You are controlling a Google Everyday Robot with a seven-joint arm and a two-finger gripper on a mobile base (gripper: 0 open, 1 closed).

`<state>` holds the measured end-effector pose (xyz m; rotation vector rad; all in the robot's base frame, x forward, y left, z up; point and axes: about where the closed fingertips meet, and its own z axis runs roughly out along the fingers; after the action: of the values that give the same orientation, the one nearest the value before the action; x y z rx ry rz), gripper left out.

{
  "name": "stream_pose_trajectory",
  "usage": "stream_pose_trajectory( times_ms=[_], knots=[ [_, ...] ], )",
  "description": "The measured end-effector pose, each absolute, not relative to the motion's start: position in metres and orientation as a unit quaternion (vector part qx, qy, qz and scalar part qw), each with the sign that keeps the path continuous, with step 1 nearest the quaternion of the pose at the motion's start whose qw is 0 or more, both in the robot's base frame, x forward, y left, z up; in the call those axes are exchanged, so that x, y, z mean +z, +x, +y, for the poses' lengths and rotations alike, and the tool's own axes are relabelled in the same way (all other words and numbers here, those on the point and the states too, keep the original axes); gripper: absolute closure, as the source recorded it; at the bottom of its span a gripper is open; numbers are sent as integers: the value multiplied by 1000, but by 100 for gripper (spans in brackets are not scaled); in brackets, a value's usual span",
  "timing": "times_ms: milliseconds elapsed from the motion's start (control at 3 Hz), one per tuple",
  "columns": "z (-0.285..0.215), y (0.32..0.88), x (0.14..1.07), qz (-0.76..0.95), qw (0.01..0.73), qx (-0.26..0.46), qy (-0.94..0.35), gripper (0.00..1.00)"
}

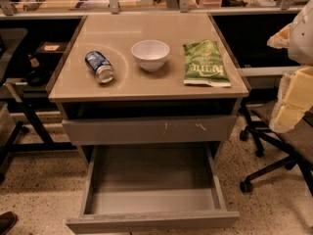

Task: Place pepsi can into middle drawer

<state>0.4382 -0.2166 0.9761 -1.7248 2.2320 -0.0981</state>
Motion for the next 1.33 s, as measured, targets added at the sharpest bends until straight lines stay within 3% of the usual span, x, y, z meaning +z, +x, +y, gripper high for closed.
stream_pose_trajectory(
  times_ms=[1333],
  knots=[
    [-148,491,929,766,113,0,-633,0]
  ],
)
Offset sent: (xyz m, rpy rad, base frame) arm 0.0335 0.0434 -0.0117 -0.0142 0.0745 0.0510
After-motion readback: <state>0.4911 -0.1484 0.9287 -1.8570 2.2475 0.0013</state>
